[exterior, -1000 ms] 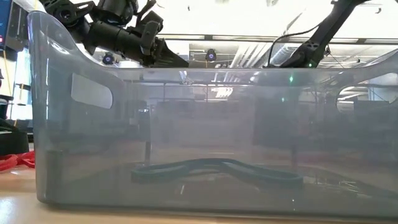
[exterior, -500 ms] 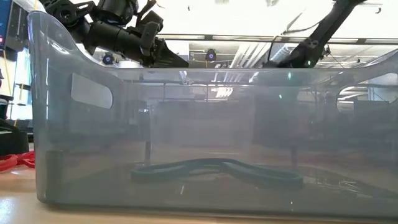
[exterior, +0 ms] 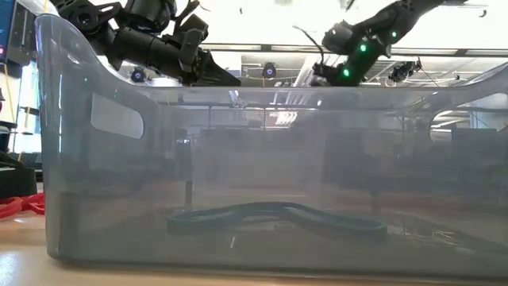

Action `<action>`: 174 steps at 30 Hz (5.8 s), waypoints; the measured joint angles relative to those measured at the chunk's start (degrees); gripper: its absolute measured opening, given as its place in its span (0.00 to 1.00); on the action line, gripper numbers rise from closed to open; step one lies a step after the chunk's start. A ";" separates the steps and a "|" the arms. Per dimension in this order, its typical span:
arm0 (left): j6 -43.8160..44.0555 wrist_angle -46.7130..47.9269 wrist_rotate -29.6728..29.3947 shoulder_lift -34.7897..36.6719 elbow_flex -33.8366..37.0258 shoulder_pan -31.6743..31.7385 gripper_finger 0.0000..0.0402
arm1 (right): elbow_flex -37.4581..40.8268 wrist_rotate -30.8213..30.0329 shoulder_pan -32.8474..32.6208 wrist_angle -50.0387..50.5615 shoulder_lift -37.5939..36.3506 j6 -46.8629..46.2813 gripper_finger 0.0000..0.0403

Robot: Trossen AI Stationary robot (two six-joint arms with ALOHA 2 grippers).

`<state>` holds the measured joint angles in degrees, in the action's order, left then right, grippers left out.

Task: Sort rubber bands into baskets
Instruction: Put the black rubber band into the white bin

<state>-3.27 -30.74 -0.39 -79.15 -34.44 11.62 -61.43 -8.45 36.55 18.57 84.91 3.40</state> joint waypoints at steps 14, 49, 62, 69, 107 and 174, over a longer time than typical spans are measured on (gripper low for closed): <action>1.16 -0.44 1.07 0.00 -0.02 0.02 0.00 | -15.65 6.71 -5.04 -1.88 15.23 7.03 0.00; 3.69 0.76 1.78 0.65 -0.07 0.16 0.00 | -28.93 7.39 -4.78 8.82 32.07 11.17 0.37; 3.67 1.05 1.74 2.40 -0.07 2.25 0.00 | -13.02 12.67 -3.42 -7.22 18.08 10.33 0.01; 2.91 4.26 1.74 4.07 -0.07 2.34 0.00 | 4.92 13.36 -5.01 -22.67 6.35 5.94 0.00; 8.99 57.75 -8.08 20.02 -0.07 9.60 0.02 | 26.74 2.40 -18.98 -36.89 -11.15 -1.06 0.00; -2.62 65.81 -12.63 -2.80 -11.74 27.76 0.00 | 26.74 2.85 -18.98 -35.54 -11.06 -0.59 0.00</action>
<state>-5.89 35.07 -13.02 -81.95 -46.17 39.38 -34.70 -5.61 17.56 -16.97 73.84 2.81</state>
